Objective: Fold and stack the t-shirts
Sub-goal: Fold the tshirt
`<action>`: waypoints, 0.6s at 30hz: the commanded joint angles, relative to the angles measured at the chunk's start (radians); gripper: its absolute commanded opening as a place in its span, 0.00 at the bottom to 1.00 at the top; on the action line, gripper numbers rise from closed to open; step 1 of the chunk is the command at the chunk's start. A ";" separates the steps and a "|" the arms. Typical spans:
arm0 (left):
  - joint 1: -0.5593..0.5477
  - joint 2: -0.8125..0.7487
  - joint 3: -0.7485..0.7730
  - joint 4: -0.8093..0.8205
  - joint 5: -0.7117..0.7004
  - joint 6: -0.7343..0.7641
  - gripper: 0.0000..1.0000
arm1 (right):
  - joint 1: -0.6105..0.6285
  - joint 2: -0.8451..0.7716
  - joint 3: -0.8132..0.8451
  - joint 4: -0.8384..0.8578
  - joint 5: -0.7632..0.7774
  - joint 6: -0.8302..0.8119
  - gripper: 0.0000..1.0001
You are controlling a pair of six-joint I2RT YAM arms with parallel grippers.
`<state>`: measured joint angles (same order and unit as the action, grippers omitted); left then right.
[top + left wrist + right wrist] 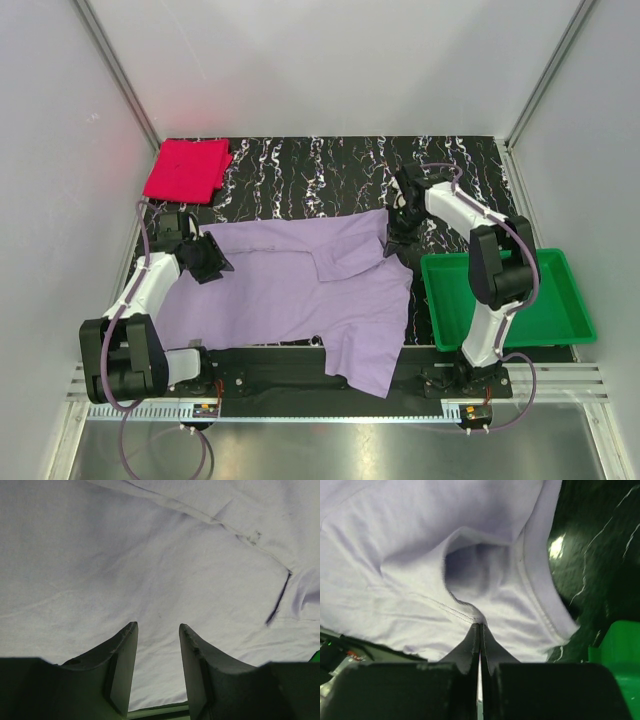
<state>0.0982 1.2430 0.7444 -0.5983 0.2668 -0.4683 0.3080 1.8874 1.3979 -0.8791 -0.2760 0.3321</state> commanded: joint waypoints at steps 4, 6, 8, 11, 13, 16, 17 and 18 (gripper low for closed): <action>-0.003 -0.004 0.016 0.037 0.017 -0.006 0.44 | 0.010 -0.077 -0.016 -0.090 -0.120 0.051 0.00; -0.003 -0.001 0.024 0.034 0.015 -0.006 0.44 | 0.009 -0.082 -0.036 -0.098 -0.132 0.064 0.00; -0.003 0.003 0.027 0.029 0.014 -0.003 0.44 | 0.009 -0.088 -0.056 -0.098 -0.138 0.071 0.00; -0.003 0.004 0.035 0.025 0.006 0.002 0.44 | 0.009 -0.079 -0.094 -0.084 -0.157 0.085 0.00; -0.003 0.004 0.042 0.022 0.003 0.005 0.44 | 0.008 -0.076 -0.126 -0.074 -0.149 0.091 0.00; -0.003 0.001 0.047 0.017 -0.005 0.013 0.44 | 0.008 -0.070 -0.143 -0.054 -0.118 0.096 0.00; -0.005 0.001 0.052 0.011 -0.008 0.017 0.44 | 0.009 -0.068 -0.143 -0.049 -0.112 0.100 0.00; -0.003 0.001 0.055 0.011 -0.014 0.022 0.44 | 0.008 -0.067 -0.143 -0.043 -0.106 0.104 0.02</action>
<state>0.0982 1.2457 0.7532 -0.6014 0.2646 -0.4679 0.3080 1.8431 1.2522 -0.9432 -0.3927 0.4145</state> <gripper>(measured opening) 0.442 0.013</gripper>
